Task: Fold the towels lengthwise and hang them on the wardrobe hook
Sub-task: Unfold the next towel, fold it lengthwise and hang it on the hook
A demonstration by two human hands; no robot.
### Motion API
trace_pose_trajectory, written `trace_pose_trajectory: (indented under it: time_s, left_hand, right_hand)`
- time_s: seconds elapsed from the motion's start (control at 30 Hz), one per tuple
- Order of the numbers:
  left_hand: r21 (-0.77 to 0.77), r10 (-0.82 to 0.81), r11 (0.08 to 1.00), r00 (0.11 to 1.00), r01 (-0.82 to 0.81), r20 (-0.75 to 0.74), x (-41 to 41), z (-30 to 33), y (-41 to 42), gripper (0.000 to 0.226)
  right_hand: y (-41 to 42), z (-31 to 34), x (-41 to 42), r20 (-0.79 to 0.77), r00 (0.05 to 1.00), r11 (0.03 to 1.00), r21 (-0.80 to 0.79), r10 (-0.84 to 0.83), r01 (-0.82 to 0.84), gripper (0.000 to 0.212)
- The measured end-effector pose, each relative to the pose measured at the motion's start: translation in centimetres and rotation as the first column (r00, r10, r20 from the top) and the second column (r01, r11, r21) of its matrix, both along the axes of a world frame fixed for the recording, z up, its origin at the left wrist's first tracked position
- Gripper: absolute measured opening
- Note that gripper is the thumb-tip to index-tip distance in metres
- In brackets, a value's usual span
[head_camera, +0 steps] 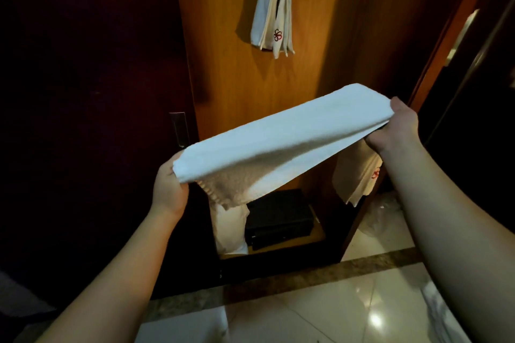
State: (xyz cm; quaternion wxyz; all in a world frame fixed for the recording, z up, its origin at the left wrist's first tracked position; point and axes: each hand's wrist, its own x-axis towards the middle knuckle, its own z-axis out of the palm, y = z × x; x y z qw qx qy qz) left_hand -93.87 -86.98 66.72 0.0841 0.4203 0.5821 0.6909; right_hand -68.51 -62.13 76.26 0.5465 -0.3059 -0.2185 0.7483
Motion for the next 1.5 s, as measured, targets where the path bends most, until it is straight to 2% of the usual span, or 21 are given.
trace_pose_trajectory:
  time_s: [0.03,0.1,0.2,0.23,0.3,0.33,0.4,0.47,0.63,0.7,0.9,0.97,1.07,1.17,1.23,1.3,1.4,1.5]
  left_hand:
    - [0.021,-0.059,0.998,0.993,0.057,0.1,-0.3,-0.2,0.0,0.05]
    - [0.041,-0.125,0.992,0.977,0.12,0.173,-0.9,-0.8,-0.2,0.041]
    - [0.124,-0.147,0.986,0.938,0.114,0.313,-0.8,-1.1,0.2,0.037]
    - [0.176,-0.183,0.977,0.901,0.121,0.393,-0.7,-1.3,0.4,0.034]
    - [0.196,-0.242,0.968,0.779,0.155,0.578,-0.3,-1.5,1.0,0.049]
    - [0.18,-0.248,0.968,0.733,0.172,0.633,-0.1,-1.7,1.2,0.055]
    - [0.135,-0.236,0.971,0.679,0.199,0.695,-0.3,-2.1,1.4,0.052]
    - [0.079,-0.217,0.972,0.716,0.222,0.664,-0.6,-1.7,0.9,0.045]
    - [-0.051,-0.15,0.982,0.908,0.184,0.392,-2.1,-0.6,-0.5,0.029]
    - [-0.052,-0.171,0.978,0.921,0.201,0.351,-2.2,-0.3,-0.8,0.029]
    - [0.047,-0.204,0.978,0.899,0.201,0.387,-2.1,0.6,-1.5,0.043]
    - [0.063,-0.225,0.974,0.879,0.219,0.421,-2.2,0.5,-1.6,0.057]
    - [0.074,-0.272,0.96,0.85,0.268,0.452,-2.2,-0.5,-1.8,0.06]
    - [0.095,-0.296,0.952,0.792,0.292,0.534,-2.2,-2.1,-2.0,0.048]
    - [0.153,-0.32,0.944,0.704,0.292,0.634,-1.9,-3.2,-1.7,0.027]
    - [0.19,-0.299,0.953,0.632,0.236,0.715,-1.5,-4.1,-1.0,0.018]
    - [0.081,-0.206,0.971,0.608,0.227,0.766,-0.9,-5.4,0.7,0.026]
    - [-0.102,-0.104,0.952,0.622,0.287,0.776,0.2,-6.2,2.0,0.035]
  right_hand:
    - [0.0,0.0,-0.1,0.01,1.0,1.0,0.009,-0.018,0.018,0.023]
    - [0.0,0.3,-0.3,0.02,0.998,0.998,0.031,-0.052,0.051,0.027]
    - [-0.4,0.4,-0.7,0.006,0.999,0.997,0.066,-0.043,0.043,0.029]
    - [-0.6,0.4,-1.0,-0.006,1.0,0.997,0.072,-0.023,0.024,0.029]
    - [-1.0,0.5,-1.5,-0.039,0.999,0.996,0.083,0.021,-0.018,0.033]
    - [-1.2,0.6,-1.8,-0.049,0.998,0.996,0.086,0.036,-0.032,0.035]
    - [-1.3,0.9,-2.2,-0.044,0.998,0.996,0.081,0.049,-0.045,0.038]
    - [-0.9,1.0,-2.2,-0.036,0.999,0.997,0.073,0.034,-0.032,0.043]
    - [0.7,1.4,-1.1,-0.042,0.999,0.995,0.096,0.018,-0.014,0.048]
    - [0.8,1.4,-1.0,-0.034,0.999,0.993,0.115,-0.009,0.013,0.045]
    - [0.5,0.5,-1.4,0.017,0.998,0.997,0.042,-0.06,0.059,0.038]
    - [0.5,0.1,-1.5,0.018,0.998,0.998,0.021,-0.063,0.062,0.037]
    - [0.1,-0.1,-1.6,-0.026,0.999,0.999,-0.011,-0.046,0.046,0.038]
    - [-0.6,0.3,-1.6,-0.11,0.993,0.999,-0.027,-0.032,0.029,0.041]
    - [-1.2,0.7,-1.6,-0.172,0.985,1.0,-0.012,-0.006,0.004,0.041]
    - [-2.1,1.2,-1.9,-0.232,0.972,1.0,0.007,0.029,-0.028,0.036]
    - [-3.3,2.4,-2.4,-0.274,0.96,0.998,0.044,0.052,-0.041,0.035]
    - [-3.9,3.7,-2.9,-0.308,0.947,0.995,0.056,0.094,-0.08,0.048]
